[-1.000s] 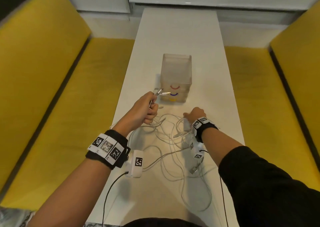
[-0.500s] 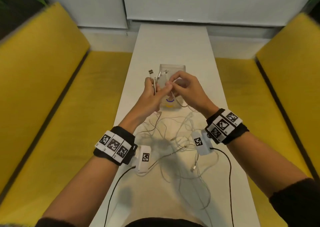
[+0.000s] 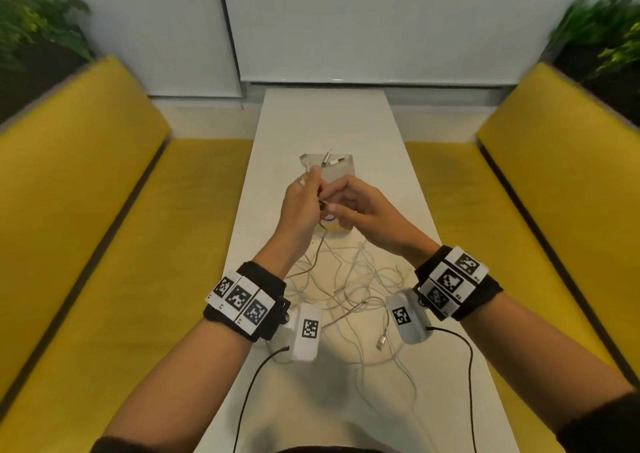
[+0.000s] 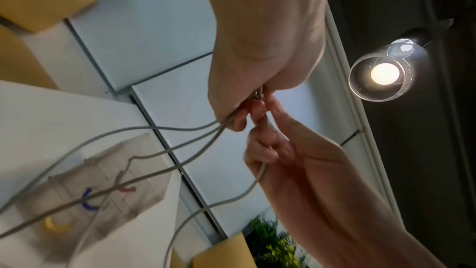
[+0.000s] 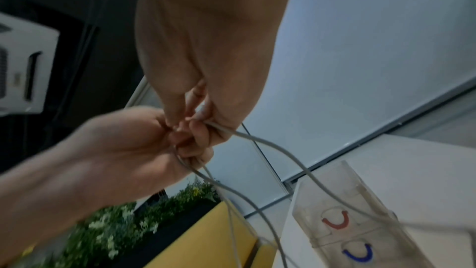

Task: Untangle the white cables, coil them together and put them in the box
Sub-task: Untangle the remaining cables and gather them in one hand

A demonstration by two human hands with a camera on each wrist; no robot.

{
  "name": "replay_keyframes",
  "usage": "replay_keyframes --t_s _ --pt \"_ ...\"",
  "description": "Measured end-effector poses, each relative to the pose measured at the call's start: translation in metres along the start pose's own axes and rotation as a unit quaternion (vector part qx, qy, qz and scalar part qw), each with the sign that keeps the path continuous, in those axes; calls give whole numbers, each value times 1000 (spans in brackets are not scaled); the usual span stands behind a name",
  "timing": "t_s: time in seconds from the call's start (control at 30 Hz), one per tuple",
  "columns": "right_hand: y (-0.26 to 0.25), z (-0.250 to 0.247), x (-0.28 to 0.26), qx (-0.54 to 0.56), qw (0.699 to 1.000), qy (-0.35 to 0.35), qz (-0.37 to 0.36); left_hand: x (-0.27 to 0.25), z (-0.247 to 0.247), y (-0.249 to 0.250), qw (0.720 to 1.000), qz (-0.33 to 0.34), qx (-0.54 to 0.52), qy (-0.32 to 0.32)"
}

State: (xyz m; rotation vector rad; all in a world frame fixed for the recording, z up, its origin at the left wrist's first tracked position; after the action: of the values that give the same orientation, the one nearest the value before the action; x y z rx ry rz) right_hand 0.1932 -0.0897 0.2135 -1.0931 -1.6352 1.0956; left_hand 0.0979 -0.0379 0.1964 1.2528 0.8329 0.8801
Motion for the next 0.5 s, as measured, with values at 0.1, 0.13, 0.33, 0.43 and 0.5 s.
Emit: replay_keyframes --t_s 0.1,0.13,0.33,0.43,0.5 --pt "10 -6 -10 -52 998 -1 36 -1 -19 19 996 32 -74 23" --pt "17 -12 -15 -92 994 1 52 -2 -26 29 992 46 -118 25" --pt "64 -69 -58 -225 961 49 152 -8 -91 93 965 146 -207 59" --pt "58 -58 -49 -251 955 23 157 -8 -56 83 990 137 12 -19" --pt "40 -39 -36 -247 958 -5 142 -12 -11 61 967 142 185 -104"
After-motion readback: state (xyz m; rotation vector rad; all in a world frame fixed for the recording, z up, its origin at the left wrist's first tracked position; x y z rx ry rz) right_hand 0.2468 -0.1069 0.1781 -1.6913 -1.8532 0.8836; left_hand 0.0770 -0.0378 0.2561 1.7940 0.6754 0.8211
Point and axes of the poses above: each hand's wrist, its own x-axis towards the middle knuckle, its own z-axis out of the palm, y = z × x, the point moved 9 cm from there along x, towards the middle knuckle, and after that the axes turned 8 degrees about -y, right-handed, at the moved point
